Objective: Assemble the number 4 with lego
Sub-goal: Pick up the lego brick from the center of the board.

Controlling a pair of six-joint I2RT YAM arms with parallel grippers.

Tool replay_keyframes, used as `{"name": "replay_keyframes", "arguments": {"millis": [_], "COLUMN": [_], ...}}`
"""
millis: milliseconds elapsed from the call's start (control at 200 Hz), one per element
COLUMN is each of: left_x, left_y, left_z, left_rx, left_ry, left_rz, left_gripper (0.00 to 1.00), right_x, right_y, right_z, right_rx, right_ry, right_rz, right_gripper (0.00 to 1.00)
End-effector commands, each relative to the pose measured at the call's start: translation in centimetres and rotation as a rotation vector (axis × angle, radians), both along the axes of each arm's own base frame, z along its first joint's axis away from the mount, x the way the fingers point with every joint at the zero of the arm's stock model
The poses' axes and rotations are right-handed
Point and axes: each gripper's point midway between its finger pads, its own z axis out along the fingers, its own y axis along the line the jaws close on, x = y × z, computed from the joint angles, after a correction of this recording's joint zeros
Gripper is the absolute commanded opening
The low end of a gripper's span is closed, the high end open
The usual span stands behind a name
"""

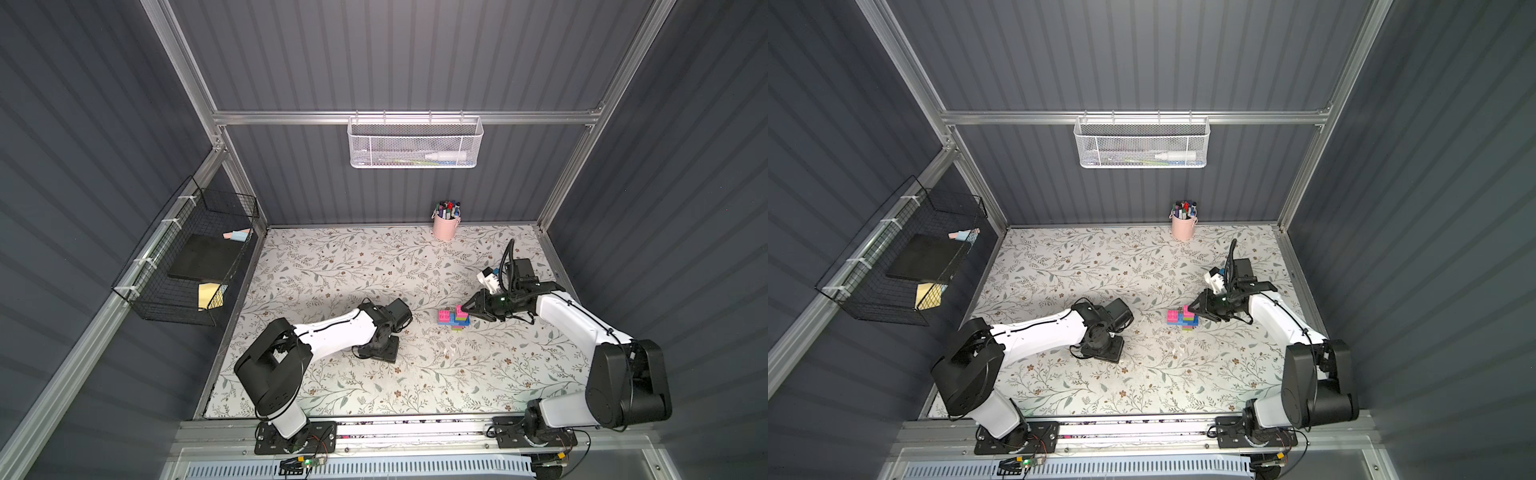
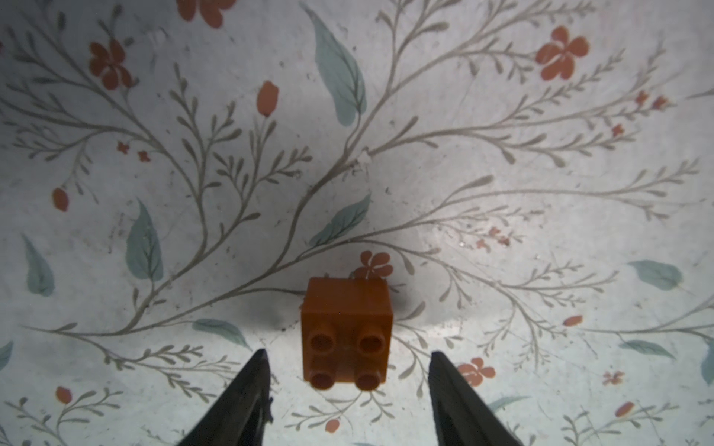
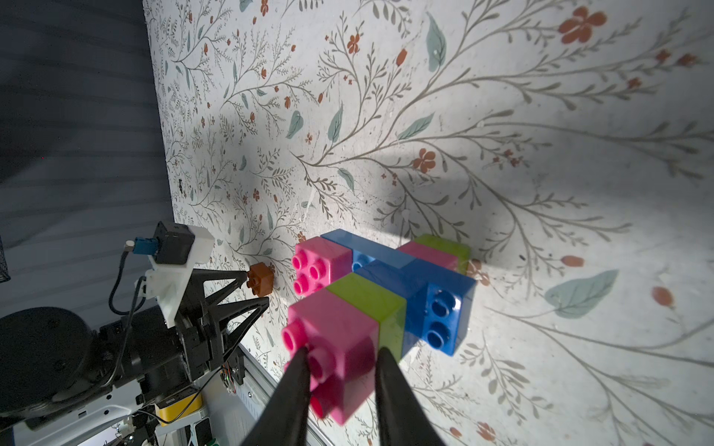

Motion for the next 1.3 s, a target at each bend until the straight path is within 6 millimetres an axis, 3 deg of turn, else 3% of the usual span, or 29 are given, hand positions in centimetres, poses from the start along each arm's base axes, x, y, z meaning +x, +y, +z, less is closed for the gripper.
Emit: {"name": "replay_keyframes", "arguments": {"millis": [0,1060,1296], "left_x": [0.80,1.37,1.40], "left_y": [-0.05,-0.09,-0.10], "left_z": [0.29,-0.20,-0.27], "left_rx": [0.003,0.027,0.031], "left_ry": [-0.016,-0.014,-0.011], "left_rz": [-0.013,-0.025,-0.023], "left_gripper": [0.57,0.36,0.24], "right_x": [-2.83,-2.87,-2.88], "right_y": [-1.64,-1.72,-1.69], "right_z": [-3.98,-3.99,-4.04], "right_rx": [-0.124,-0.128,-0.126], "right_ry": [0.153,0.154,0.157], "right_rz": [-0.006,-0.008,-0.008], "right_gripper": [0.30,0.30,0.30]}}
